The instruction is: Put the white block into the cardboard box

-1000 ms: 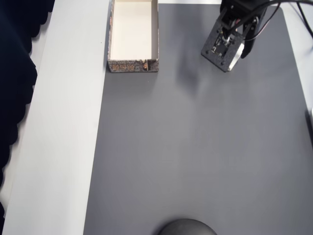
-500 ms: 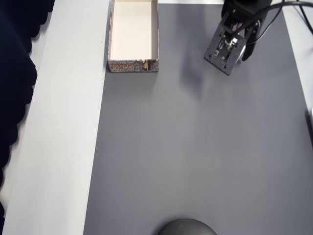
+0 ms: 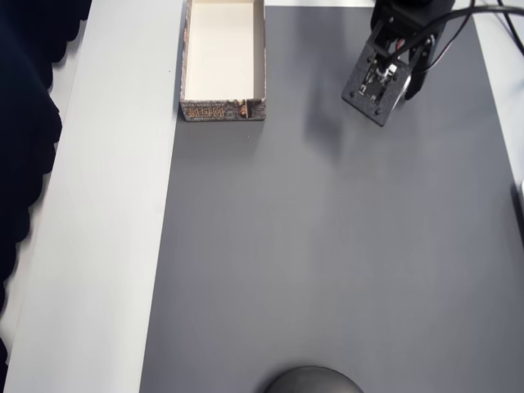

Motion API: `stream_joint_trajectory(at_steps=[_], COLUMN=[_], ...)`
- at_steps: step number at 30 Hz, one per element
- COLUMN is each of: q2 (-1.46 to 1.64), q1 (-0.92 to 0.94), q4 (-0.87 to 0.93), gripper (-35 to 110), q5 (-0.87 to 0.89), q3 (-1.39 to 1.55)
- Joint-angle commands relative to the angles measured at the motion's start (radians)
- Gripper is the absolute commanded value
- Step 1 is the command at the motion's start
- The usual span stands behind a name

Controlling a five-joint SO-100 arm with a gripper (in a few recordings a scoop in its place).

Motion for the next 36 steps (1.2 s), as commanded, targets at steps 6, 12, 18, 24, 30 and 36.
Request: stream_joint_trajectory(at_steps=[6, 12, 18, 24, 30, 36], q2=[-0.003, -0.015, -0.02, -0.014, 0.023, 0.112], q1=[0.009, 0.009, 0.0, -0.015, -0.011, 0.035], q4=[-0.025, -0.031, -0.032, -0.029, 0.077, 0.199], gripper=[18, 14, 0, -2, -2, -2], q5=[0.012, 0.005, -0.017, 0.0, 0.002, 0.011], q3=[0.002, 0.017, 0.032, 0.031, -0.026, -0.115])
